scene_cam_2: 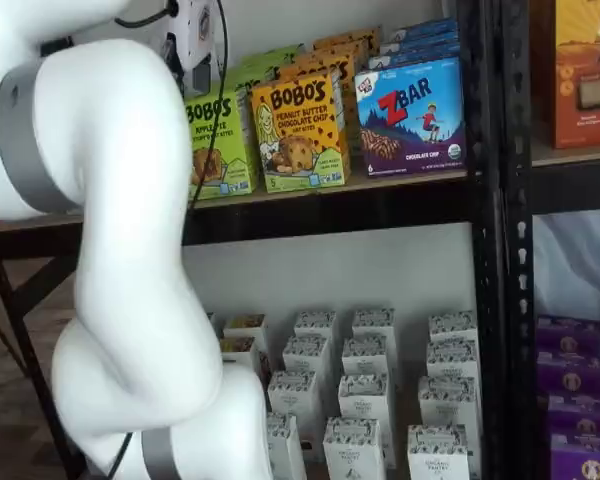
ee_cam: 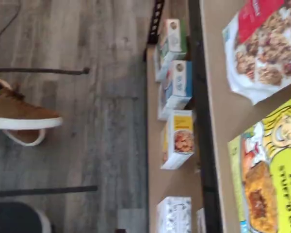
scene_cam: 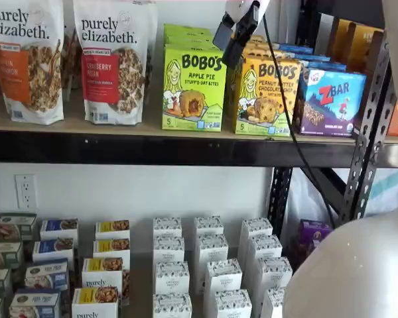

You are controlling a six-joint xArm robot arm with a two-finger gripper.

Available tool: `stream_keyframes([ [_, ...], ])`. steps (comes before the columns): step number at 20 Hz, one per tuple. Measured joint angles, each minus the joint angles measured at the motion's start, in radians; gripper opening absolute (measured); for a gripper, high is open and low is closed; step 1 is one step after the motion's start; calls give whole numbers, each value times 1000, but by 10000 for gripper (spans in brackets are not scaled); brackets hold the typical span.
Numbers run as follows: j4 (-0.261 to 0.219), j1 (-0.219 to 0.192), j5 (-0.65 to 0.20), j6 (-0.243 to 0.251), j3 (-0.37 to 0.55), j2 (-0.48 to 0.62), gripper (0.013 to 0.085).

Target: Pick the green box on the top shelf, the fourth from the left

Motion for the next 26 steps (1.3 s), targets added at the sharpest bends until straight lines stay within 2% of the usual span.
stream_keyframes([
  [7, 20, -5, -151, -14, 75, -29, 850],
  [15, 30, -17, -204, -32, 75, -7, 850],
  [20, 35, -20, -211, -35, 56, 16, 850],
  [26, 24, -21, -129, -35, -29, 83, 850],
])
